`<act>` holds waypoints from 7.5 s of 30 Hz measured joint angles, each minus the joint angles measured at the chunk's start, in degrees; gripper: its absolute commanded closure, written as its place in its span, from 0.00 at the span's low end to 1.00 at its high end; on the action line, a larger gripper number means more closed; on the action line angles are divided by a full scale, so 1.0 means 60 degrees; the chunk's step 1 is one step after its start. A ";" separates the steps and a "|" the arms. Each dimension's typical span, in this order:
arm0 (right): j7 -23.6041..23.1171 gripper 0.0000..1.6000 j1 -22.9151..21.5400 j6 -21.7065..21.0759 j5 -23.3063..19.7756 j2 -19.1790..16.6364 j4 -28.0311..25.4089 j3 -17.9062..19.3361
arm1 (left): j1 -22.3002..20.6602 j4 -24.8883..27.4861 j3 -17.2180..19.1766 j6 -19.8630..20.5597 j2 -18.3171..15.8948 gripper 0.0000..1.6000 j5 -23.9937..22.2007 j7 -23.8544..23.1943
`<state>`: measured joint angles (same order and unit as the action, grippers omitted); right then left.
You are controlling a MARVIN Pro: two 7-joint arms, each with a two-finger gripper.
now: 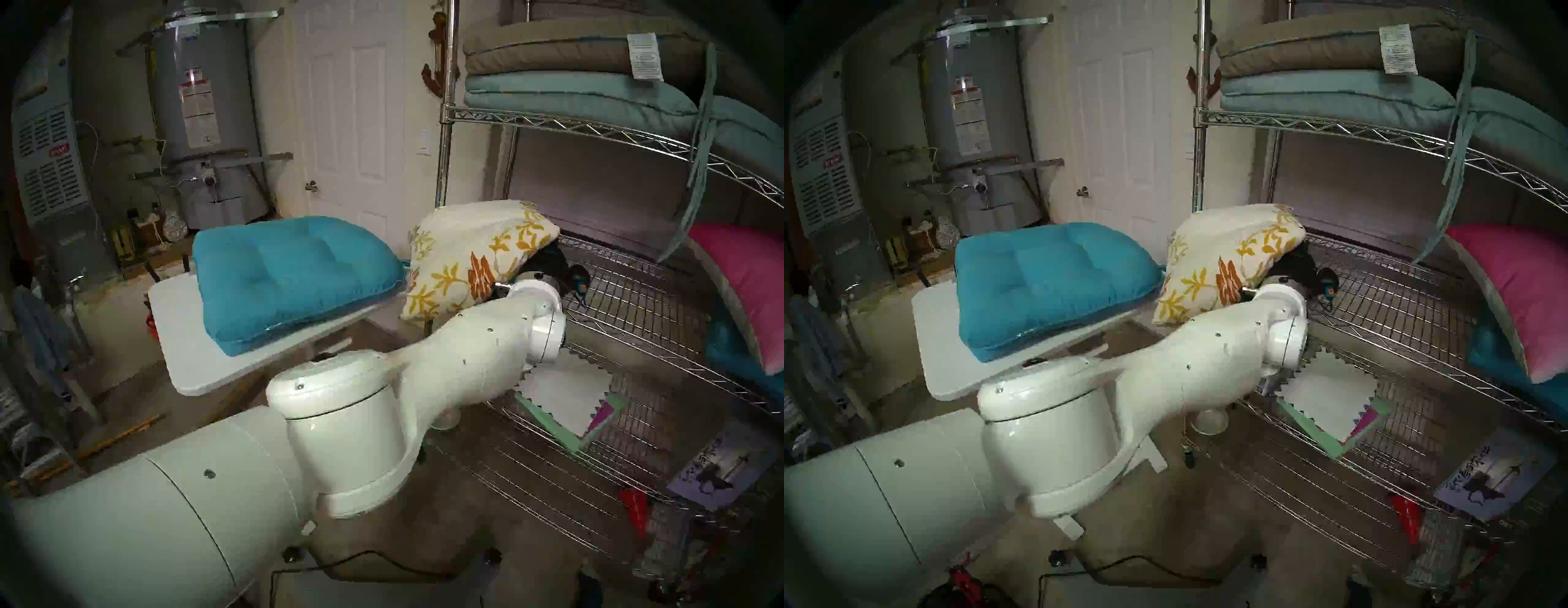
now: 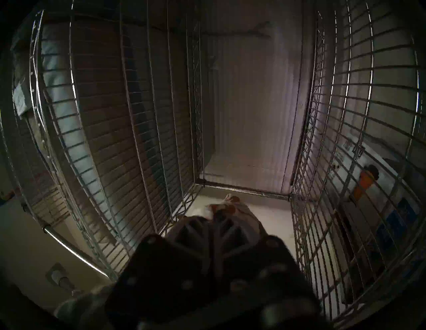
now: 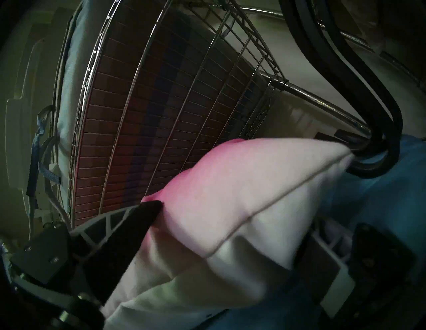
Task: Put cushion on the shelf
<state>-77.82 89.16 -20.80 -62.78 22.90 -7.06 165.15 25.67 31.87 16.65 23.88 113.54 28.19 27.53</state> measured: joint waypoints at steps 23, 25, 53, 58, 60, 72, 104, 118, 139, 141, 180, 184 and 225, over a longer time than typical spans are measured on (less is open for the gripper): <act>0.0000 0.00 -0.0001 0.0000 0.0001 -0.0001 0.0000 0.0000 | -0.0630 0.0087 -0.0416 -0.0259 0.0002 1.00 -0.0014 -0.1186; 0.0000 0.00 -0.0001 0.0000 0.0004 -0.0002 0.0000 0.0000 | -0.0695 0.0054 -0.0415 -0.0284 0.0007 1.00 -0.0013 -0.1280; 0.0001 0.00 -0.0002 0.0002 0.0004 -0.0003 0.0000 0.0000 | -0.0995 -0.0061 -0.0964 -0.0716 0.0029 1.00 0.0054 -0.1974; 0.0001 0.00 -0.0002 0.0002 0.0004 -0.0004 0.0000 0.0000 | -0.1016 -0.0070 -0.1096 -0.0799 0.0029 1.00 0.0069 -0.2032; 0.0001 0.00 -0.0002 0.0002 0.0004 -0.0004 0.0000 0.0000 | -0.1027 -0.0072 -0.1185 -0.0854 0.0029 1.00 0.0083 -0.2068; 0.0001 0.00 -0.0002 0.0002 0.0004 -0.0004 0.0000 0.0000 | -0.1139 -0.0158 -0.1664 -0.1252 0.0048 1.00 0.0239 -0.2237; 0.0001 0.00 -0.0003 0.0001 0.0006 -0.0005 0.0000 0.0000 | -0.1775 -0.1710 -0.1944 -0.3625 -0.0327 1.00 0.0813 -0.1988; 0.0001 0.00 -0.0003 0.0002 0.0006 -0.0005 0.0000 0.0000 | -0.1822 -0.2053 -0.1919 -0.4380 -0.0249 1.00 0.0980 -0.1816; 0.0001 0.00 -0.0001 0.0000 0.0005 -0.0004 0.0001 0.0000 | -0.1803 -0.2380 -0.1340 -0.5318 0.0057 0.00 0.0598 -0.1099; 0.0001 0.00 -0.0001 0.0000 0.0003 -0.0002 0.0001 0.0000 | -0.1774 -0.2368 -0.1214 -0.5447 0.0051 0.00 0.0504 -0.0880; 0.0001 0.00 0.0000 -0.0001 0.0002 -0.0003 0.0001 0.0000 | 0.0849 0.0759 -0.0688 -0.8090 -0.1539 0.00 0.0291 0.3968; 0.0001 0.00 0.0000 -0.0001 0.0003 -0.0003 0.0001 0.0000 | 0.1019 0.1155 -0.0725 -0.8140 -0.1750 0.00 0.0427 0.4265; 0.0002 0.00 -0.0001 0.0000 0.0004 -0.0004 0.0003 0.0000 | 0.2851 0.4960 -0.0593 -0.6879 -0.5583 0.00 0.1663 0.6406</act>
<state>-77.80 89.15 -20.80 -62.75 22.87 -7.04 165.15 42.78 61.63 13.09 -17.39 80.04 38.17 65.97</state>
